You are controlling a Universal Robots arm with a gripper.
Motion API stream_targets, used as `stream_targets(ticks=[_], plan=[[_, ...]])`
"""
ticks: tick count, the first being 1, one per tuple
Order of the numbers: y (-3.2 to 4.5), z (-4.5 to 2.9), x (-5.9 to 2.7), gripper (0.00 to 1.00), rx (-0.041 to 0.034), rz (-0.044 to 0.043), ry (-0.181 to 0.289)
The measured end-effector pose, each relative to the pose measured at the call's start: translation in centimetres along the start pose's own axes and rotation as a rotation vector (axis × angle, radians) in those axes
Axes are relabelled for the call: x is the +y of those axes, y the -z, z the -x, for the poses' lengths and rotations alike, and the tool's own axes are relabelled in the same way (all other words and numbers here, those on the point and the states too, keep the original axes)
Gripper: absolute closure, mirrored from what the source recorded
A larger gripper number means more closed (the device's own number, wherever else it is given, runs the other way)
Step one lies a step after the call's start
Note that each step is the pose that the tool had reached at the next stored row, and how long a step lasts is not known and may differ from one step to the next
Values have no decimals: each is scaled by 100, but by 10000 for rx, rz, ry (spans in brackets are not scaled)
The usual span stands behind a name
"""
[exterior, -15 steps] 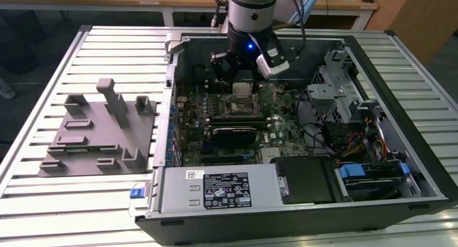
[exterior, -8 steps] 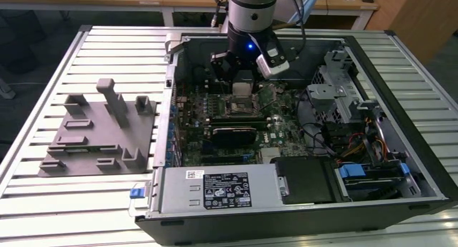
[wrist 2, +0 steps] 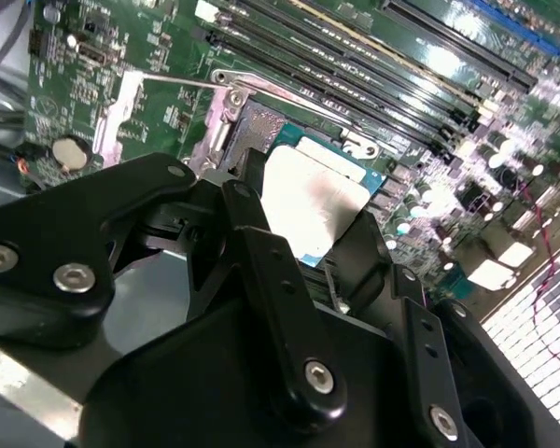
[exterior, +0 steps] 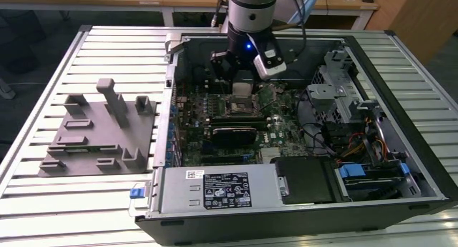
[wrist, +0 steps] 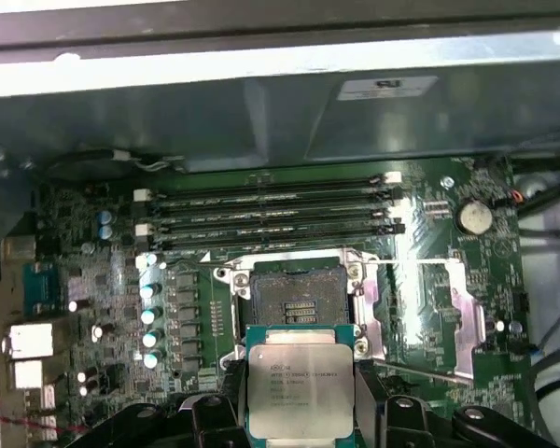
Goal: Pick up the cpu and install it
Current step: 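Place the cpu into insertion slot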
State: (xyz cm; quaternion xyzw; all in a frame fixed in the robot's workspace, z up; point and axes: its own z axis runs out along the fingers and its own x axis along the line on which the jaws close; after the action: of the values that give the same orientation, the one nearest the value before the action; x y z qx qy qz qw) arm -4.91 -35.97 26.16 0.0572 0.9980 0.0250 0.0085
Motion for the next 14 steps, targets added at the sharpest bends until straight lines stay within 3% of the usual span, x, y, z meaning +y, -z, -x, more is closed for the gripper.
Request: stream_targets(ticks=[14], plan=[[0, 0, 0, 46, -129, -58, -2428]])
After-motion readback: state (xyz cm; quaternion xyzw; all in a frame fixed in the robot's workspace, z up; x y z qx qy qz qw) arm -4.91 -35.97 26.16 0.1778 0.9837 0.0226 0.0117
